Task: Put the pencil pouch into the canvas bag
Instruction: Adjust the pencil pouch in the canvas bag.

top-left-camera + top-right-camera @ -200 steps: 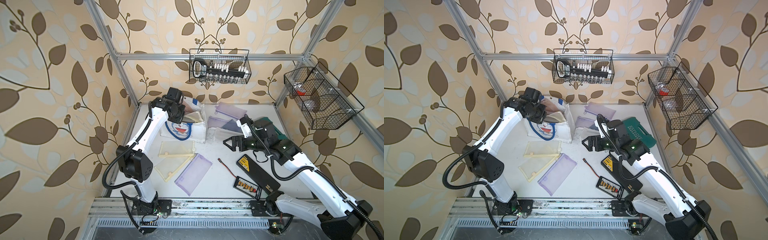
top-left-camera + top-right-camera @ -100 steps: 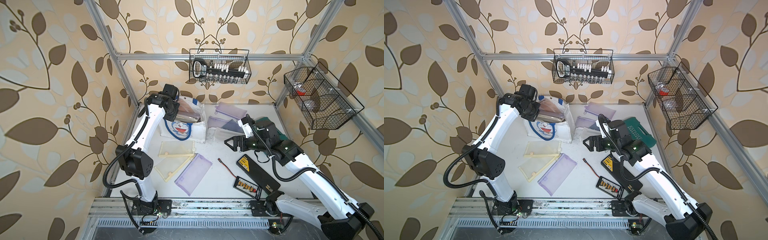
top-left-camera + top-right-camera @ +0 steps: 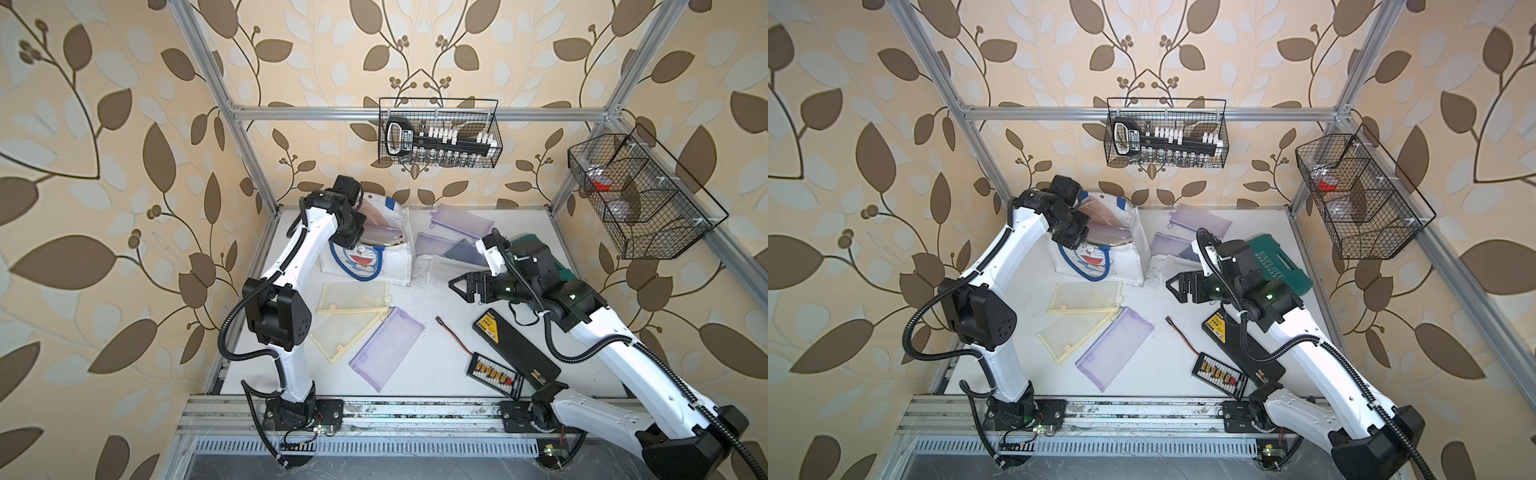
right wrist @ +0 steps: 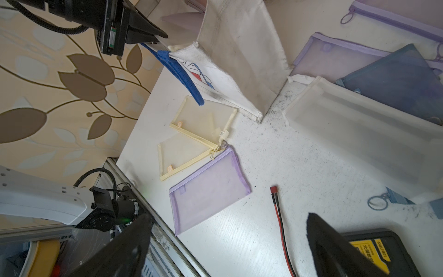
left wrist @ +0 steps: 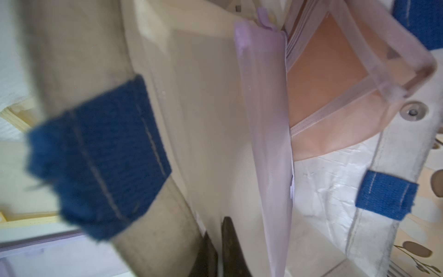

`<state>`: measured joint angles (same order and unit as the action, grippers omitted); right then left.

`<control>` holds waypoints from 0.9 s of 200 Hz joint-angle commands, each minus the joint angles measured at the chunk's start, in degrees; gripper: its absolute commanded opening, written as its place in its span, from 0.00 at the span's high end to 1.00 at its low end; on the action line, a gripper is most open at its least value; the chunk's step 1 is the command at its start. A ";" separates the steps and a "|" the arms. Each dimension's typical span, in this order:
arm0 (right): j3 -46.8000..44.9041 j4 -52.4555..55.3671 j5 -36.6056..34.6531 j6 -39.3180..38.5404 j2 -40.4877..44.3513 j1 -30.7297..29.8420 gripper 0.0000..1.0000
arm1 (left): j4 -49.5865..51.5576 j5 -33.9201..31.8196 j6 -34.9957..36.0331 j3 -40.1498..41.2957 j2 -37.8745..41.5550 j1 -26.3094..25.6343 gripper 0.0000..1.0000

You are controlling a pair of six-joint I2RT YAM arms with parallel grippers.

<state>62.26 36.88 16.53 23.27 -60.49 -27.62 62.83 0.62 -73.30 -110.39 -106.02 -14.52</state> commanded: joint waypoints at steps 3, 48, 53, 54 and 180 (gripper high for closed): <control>1.37 0.59 0.07 -0.50 0.56 0.25 0.01 | 1.94 -0.63 4.51 -2.97 1.89 0.55 0.79; 0.97 0.63 0.32 -0.45 0.48 0.28 0.01 | 1.92 -0.55 12.48 -4.25 8.67 0.67 0.44; 0.78 0.56 0.38 -0.37 0.50 0.28 0.01 | 2.21 -0.12 13.66 -4.39 9.53 0.79 0.39; 0.68 0.60 0.41 -0.35 0.53 0.28 0.01 | 2.30 -0.07 13.90 -4.39 9.74 0.80 0.38; -23.31 -20.18 16.41 17.33 -3.62 -0.89 0.01 | -12.63 24.78 27.91 61.09 58.30 -0.25 0.11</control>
<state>45.04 25.96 27.22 32.47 -63.13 -27.64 55.79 19.40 -45.01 -58.98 -50.92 -14.31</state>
